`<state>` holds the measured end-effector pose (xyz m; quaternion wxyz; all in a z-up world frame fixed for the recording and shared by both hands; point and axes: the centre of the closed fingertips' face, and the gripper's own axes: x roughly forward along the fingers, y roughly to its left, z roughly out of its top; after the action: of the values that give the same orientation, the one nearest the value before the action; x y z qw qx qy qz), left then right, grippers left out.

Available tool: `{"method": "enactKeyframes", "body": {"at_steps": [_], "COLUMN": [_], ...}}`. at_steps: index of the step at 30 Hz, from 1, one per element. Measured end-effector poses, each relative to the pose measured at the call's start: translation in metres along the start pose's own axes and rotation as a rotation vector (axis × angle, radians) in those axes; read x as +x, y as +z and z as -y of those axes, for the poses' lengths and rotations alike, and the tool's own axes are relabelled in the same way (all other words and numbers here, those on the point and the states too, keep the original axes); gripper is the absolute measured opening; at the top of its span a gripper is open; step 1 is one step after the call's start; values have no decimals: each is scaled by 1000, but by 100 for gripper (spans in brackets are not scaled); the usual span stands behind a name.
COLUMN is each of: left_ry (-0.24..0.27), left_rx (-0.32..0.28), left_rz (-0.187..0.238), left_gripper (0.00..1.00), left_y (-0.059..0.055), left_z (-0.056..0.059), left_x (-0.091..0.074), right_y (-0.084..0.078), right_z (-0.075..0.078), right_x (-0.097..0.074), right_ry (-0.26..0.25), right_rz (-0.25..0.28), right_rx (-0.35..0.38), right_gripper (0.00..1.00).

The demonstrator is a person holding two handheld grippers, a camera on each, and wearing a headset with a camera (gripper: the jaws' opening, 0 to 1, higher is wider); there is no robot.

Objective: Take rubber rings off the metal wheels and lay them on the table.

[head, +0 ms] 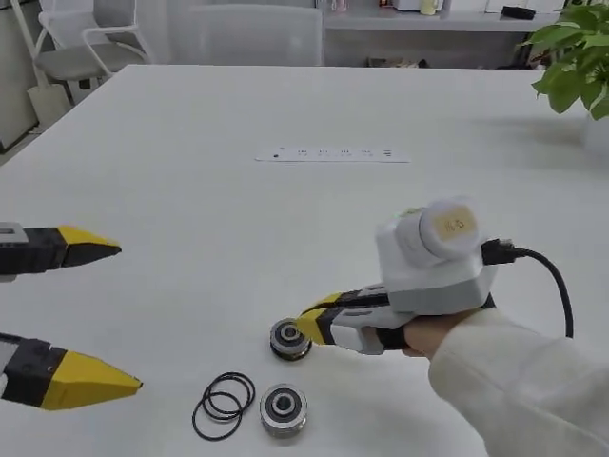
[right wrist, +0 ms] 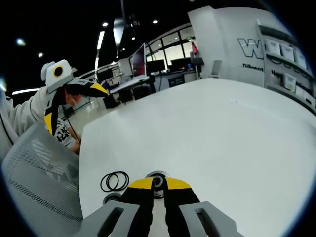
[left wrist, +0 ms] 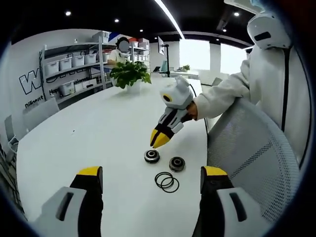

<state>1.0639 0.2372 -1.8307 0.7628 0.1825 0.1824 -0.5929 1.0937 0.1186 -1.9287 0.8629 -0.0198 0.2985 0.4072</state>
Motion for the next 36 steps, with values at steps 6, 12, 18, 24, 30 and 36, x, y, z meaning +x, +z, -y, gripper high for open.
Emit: {"method": "enactKeyframes", "body": {"at_steps": [6,12,18,24,30,36], "left_ry": [-19,-67,-103,-147,-131,-100], "left_rx": [60,130,144,170,140,97], "left_rz": [9,35,51,17,14,3], "left_gripper": [76,71,64,59,53,39], "left_y": [22,46,57,45,29,8], "left_z": [-7,-10,-11,-5,-6,-8], "left_x": [13,36,69,102,124,141], "right_y": [-8,-15,-21,-23,-28,-32], "right_z": [7,10,9,10,8,3], "right_x": [0,0,1,1,1,5], "right_ry": [-18,-17,-13,-13,-4,7], "right_rz": [-24,-43,-61,-66,-81,-102], "right_rx": [6,12,9,17,14,-5], "right_gripper": [5,7,9,10,11,11]}}
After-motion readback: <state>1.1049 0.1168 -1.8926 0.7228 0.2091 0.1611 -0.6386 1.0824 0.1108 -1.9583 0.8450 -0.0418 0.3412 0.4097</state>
